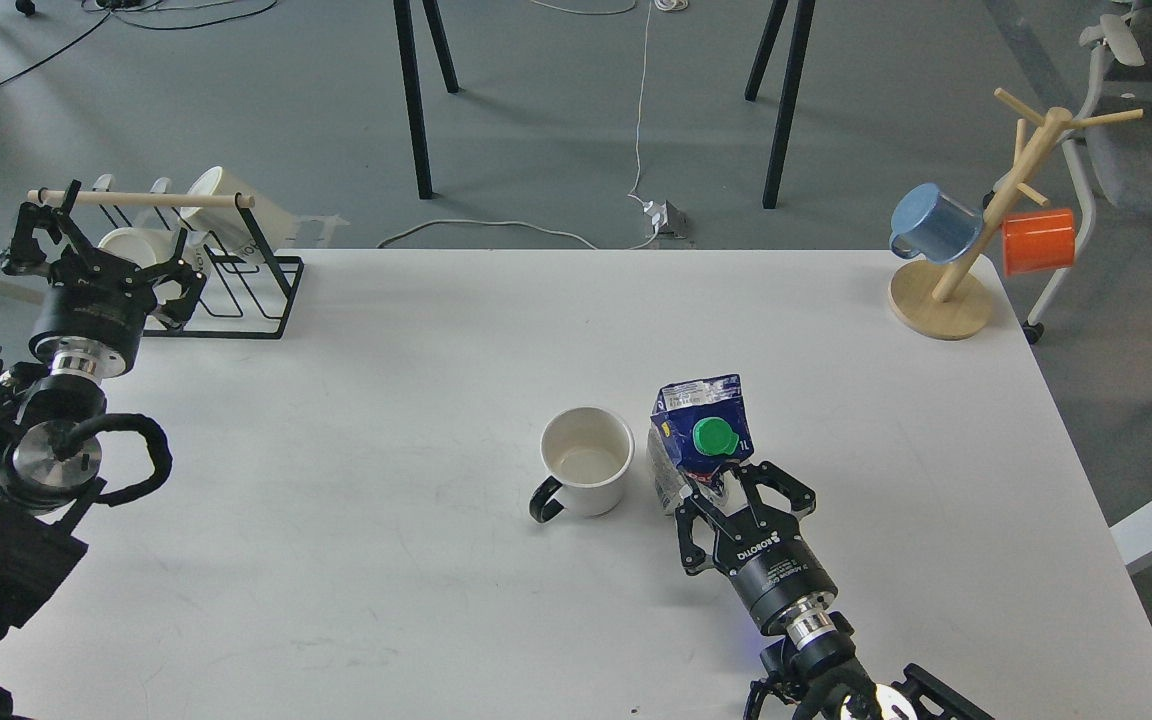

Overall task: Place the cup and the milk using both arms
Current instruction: 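Lift the milk carton and carry it beside the white mug, then release the carton and retract the right gripper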

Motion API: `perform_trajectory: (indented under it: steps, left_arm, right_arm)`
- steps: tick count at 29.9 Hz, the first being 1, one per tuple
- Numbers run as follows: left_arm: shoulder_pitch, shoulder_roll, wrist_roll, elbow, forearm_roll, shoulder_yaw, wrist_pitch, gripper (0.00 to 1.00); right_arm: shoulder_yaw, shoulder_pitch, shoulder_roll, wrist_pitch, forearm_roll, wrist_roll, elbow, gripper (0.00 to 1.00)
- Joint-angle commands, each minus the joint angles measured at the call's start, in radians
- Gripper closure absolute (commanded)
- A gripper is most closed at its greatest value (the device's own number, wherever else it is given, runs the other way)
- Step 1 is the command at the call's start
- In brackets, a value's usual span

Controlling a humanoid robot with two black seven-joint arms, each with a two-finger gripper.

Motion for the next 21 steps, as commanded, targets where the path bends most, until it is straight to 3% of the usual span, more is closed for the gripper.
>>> perform_trajectory:
  steps: [1, 2, 21]
  left_arm:
    - [-0.005, 0.0, -0.002, 0.0, 0.0, 0.0, 0.0, 0.01]
    - [-0.006, 0.0, -0.002, -0.002, 0.0, 0.0, 0.0, 0.01]
    - [-0.006, 0.0, -0.002, -0.002, 0.0, 0.0, 0.0, 0.01]
  right_arm:
    - [0.003, -0.003, 0.0, 0.0, 0.0, 0.003, 0.003, 0.08]
    - [0.003, -0.004, 0.0, 0.0, 0.0, 0.008, 0.006, 0.02]
    - [-0.006, -0.158, -0.012, 0.0, -0.007, 0.012, 0.175, 0.01]
